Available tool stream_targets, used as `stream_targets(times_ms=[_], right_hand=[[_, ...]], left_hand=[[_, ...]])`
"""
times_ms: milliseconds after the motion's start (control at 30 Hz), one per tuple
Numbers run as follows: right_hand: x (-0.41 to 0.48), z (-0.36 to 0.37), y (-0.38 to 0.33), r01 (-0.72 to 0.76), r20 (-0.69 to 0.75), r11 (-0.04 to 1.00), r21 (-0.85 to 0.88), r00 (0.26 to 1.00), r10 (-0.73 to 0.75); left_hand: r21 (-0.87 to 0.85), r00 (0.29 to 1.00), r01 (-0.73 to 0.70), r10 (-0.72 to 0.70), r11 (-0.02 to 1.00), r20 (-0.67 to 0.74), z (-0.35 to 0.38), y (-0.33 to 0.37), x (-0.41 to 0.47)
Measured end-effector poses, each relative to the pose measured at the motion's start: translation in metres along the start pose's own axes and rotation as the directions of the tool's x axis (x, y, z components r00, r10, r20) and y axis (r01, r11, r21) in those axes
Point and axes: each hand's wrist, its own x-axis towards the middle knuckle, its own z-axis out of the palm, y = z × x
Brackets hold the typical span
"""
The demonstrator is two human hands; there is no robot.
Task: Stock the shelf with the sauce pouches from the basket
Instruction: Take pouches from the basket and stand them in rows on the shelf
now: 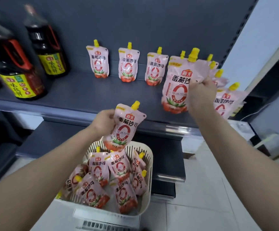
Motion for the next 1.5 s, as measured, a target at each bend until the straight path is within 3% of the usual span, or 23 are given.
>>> stream_targets(times_ms=[67,167,300,833,1000,1300,1500], right_hand=[[0.013,-0.010,-0.001,-0.018,0.006,0.998,-0.068,1.000,0.019],[0.026,-0.018,0.013,-0.074,0.029,0.997,0.003,0.997,0.074],[0.038,-0.020,0.036,-0.122,0.059,0.992,-0.038,0.991,0.124],[0.072,-0.045,0.065,-0.138,0.242,0.986,-0.094,0.958,0.157],[0.078,-0.043,0.044,-0.009,0.238,0.989,-0.150,0.970,0.045],[0.080,-0.029,0.000,0.365,0.200,0.903,-0.227,0.925,-0.324],[0.103,0.002,-0.040,0.548,0.403,0.746,-0.378,0.823,-0.401]], left_hand=[[-0.107,0.998,-0.019,0.012,0.994,-0.061,-0.001,0.015,0.003],[-0.282,0.990,-0.091,0.055,0.955,-0.133,0.003,0.040,0.011],[-0.447,0.985,-0.136,0.071,0.884,-0.160,0.013,0.067,0.019],[-0.475,0.978,-0.158,0.070,0.866,-0.199,0.049,0.087,0.058],[-0.467,0.972,-0.185,0.092,0.865,-0.215,0.054,0.092,0.064],[-0.465,0.957,-0.223,0.102,0.857,-0.272,0.043,0.103,0.089],[-0.480,0.951,-0.239,0.104,0.844,-0.291,0.043,0.114,0.132]])
